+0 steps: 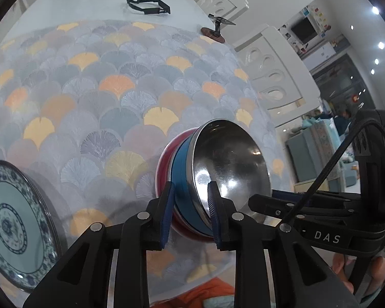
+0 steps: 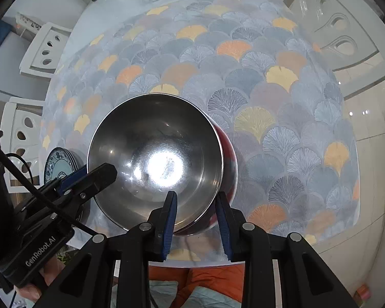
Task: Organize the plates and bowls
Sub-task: 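Carry the blue-sided bowl with both grippers and lower it into the red-sided bowl, then grip the rims of the nested bowls with both grippers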
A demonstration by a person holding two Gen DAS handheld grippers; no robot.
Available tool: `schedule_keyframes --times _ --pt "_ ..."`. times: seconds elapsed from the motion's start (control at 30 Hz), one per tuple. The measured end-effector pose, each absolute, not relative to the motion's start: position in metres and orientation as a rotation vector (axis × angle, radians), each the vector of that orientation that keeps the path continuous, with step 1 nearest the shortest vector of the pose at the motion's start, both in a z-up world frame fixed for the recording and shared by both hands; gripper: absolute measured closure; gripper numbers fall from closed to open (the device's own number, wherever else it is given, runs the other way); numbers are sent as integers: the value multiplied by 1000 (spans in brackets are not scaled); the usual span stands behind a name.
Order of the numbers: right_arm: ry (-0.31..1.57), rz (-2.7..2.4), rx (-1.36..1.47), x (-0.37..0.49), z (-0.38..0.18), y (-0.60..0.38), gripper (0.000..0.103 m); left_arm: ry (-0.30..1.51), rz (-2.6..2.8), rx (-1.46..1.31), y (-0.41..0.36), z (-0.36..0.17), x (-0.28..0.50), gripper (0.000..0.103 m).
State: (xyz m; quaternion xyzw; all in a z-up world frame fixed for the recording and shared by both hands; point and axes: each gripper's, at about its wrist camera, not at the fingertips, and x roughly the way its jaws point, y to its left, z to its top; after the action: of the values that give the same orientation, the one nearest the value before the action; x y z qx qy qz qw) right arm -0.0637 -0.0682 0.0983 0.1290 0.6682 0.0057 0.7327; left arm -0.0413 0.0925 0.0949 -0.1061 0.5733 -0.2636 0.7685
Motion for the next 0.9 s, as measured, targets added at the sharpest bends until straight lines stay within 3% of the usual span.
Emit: schedule_keyframes --times 0.2,0.6,0.73,0.8,0.87,0.9 --pt "1404 15 218 -68 120 -63 69 1239 -575 -271 108 99 -42 75" --pt "1415 18 287 -78 110 -70 69 1249 -605 -242 102 94 -54 75" --pt "1306 44 352 -78 136 -80 68 1120 -611 -213 106 123 -62 74" --pt "1232 56 374 -81 152 -84 51 1054 -618 -219 109 141 -65 65" --pt "1139 43 390 -85 169 -90 41 1022 -609 -246 112 151 -66 31" --pt "1116 39 391 -85 173 -92 37 1015 -608 -263 114 152 -66 27"
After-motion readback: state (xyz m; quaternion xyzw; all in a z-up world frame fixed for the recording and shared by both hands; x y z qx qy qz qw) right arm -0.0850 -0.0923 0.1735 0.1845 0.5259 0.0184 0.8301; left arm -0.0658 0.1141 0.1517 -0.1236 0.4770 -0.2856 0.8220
